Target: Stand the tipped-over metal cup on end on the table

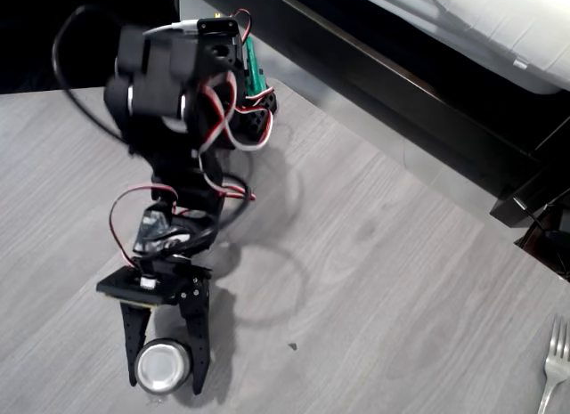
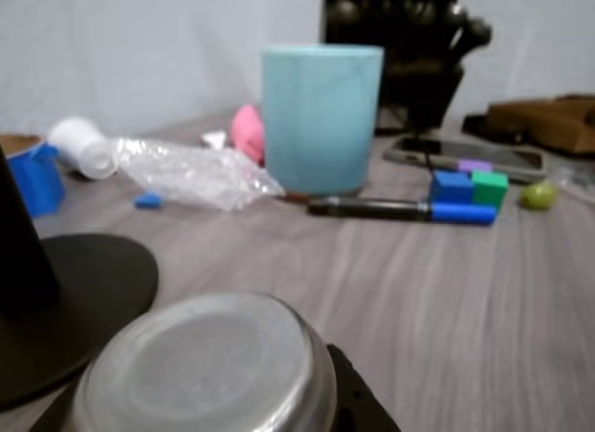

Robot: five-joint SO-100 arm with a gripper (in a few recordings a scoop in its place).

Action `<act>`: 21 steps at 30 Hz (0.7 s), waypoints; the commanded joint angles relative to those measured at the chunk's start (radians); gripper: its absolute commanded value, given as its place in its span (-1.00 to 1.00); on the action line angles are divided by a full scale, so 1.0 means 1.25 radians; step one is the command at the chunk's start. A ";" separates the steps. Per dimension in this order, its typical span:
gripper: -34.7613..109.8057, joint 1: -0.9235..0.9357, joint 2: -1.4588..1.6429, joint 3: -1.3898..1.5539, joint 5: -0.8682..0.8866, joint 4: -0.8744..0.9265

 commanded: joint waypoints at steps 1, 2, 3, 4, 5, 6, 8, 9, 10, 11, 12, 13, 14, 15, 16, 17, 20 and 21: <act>-0.52 -0.005 -0.033 -0.011 -0.004 -0.220; -0.52 -0.006 -0.037 -0.015 -0.004 -0.221; -0.52 -0.006 -0.039 -0.018 -0.002 -0.221; -0.52 -0.006 -0.040 -0.020 -0.002 -0.221; -0.52 -0.006 -0.042 -0.021 -0.002 -0.223; -0.52 -0.007 -0.043 -0.021 -0.001 -0.226; -0.23 -0.004 -0.043 -0.021 0.007 -0.228; -0.07 -0.001 -0.043 -0.021 0.007 -0.232; 0.03 0.002 -0.043 -0.021 0.010 -0.234; 0.08 0.005 -0.040 -0.020 0.017 -0.237; 0.10 0.006 -0.033 -0.015 0.025 -0.237; 0.12 0.007 -0.025 -0.009 0.036 -0.237; 0.12 0.009 -0.009 0.000 0.048 -0.236; 0.12 0.009 0.013 0.012 0.061 -0.229; 0.12 0.007 0.039 0.027 0.075 -0.218; 0.12 0.006 0.072 0.040 0.090 -0.202; 0.12 0.006 0.196 0.077 0.137 -0.125; 0.12 0.009 0.254 0.088 0.162 -0.081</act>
